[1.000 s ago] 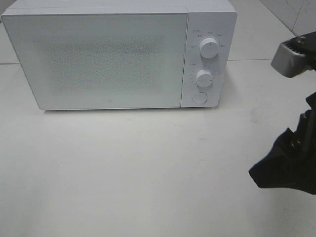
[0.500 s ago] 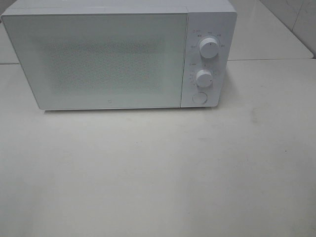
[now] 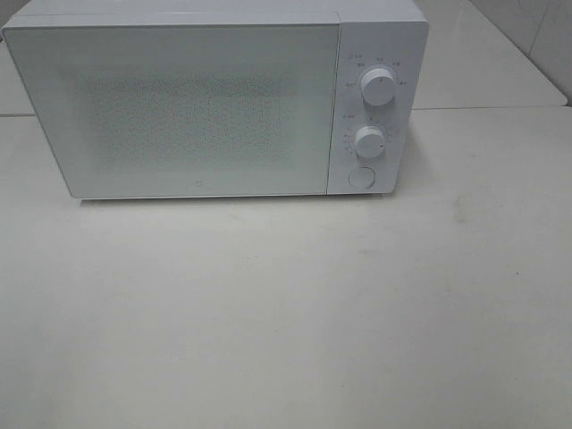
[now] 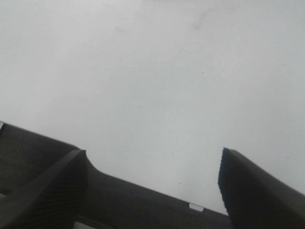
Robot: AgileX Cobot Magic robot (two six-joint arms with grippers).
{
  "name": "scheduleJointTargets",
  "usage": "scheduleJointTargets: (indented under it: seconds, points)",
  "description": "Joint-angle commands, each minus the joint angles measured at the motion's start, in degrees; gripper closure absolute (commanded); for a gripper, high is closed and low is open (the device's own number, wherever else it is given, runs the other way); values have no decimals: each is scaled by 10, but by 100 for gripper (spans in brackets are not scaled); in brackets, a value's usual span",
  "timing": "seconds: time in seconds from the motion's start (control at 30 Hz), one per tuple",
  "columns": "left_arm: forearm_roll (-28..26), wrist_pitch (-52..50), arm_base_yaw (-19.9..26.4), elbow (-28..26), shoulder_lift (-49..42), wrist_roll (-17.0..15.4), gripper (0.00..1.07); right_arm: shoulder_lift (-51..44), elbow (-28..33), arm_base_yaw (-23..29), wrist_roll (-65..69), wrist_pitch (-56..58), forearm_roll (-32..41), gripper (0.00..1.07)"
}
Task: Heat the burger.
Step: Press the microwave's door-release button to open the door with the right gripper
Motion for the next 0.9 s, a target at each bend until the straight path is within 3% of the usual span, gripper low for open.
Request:
scheduleJointTargets:
  seconds: [0.03, 0.4, 0.9]
  points:
    - [-2, -7, 2, 2, -4, -1, 7, -33, 11, -18, 1, -10, -7, 32]
    - [-2, -7, 2, 2, -4, -1, 7, -172, 118, -83, 1, -124, -6, 32]
    - [-2, -7, 2, 2, -3, 0, 7, -226, 126, -107, -1, -113, -5, 32]
